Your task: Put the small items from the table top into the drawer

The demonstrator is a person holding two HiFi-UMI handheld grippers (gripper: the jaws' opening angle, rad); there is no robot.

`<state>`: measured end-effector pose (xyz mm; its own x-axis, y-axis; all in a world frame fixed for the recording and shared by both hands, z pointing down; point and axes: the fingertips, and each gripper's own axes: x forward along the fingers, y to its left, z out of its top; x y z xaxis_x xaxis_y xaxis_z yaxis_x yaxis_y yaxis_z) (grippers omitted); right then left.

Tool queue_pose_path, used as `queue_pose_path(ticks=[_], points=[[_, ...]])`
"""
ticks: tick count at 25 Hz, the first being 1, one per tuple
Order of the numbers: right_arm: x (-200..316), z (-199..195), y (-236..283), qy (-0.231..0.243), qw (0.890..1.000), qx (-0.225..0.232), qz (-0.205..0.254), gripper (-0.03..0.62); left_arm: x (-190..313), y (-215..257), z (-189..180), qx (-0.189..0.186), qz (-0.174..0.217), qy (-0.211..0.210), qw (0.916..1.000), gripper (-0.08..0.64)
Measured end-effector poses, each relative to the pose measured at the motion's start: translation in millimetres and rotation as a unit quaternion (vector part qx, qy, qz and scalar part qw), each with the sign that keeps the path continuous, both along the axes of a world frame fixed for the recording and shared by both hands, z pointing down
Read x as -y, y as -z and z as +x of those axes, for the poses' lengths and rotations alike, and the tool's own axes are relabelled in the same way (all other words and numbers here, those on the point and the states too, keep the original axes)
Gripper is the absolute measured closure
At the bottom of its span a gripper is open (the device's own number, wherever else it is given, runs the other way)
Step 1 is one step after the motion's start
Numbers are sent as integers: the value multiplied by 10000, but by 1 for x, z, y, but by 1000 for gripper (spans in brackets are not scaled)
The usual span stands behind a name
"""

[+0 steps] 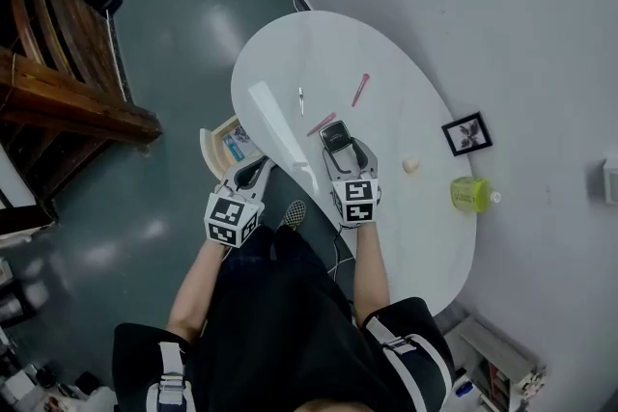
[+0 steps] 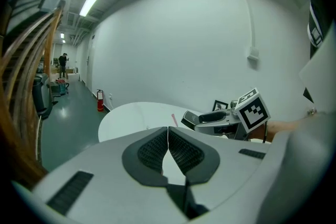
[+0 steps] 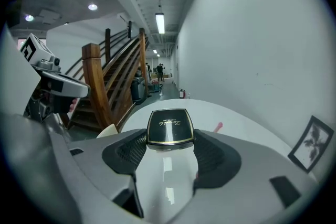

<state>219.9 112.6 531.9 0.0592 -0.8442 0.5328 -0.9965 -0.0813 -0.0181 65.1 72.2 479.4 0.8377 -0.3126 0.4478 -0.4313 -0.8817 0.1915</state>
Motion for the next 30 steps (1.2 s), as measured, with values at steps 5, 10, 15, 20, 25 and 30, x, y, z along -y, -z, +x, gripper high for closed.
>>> queue_pose_path(ticks=[5,10,15,20,25,30], points=[[29,-42,11,489,9988,-59,67,308,19,6,-39,-23,63,412,9991,540],[59,-88,17,908,9958,-10,111,308,40,5,-83,-16,43,840,9965,540],[85,-126,20,1288,9916,37,83,308,60,6,-119,-56,39,1231,9924,540],[108,-166,17,1652,9863,22,27,308,76,1,-157,-82,4,1575,9875,540],[126,-202,10,1903,9817,37,-24,308,88,-9,-189,-79,-55,1791,9838,540],[148,-241,-7,2142,9767,25,-152,308,107,-20,-218,-55,-91,1928,9812,540]])
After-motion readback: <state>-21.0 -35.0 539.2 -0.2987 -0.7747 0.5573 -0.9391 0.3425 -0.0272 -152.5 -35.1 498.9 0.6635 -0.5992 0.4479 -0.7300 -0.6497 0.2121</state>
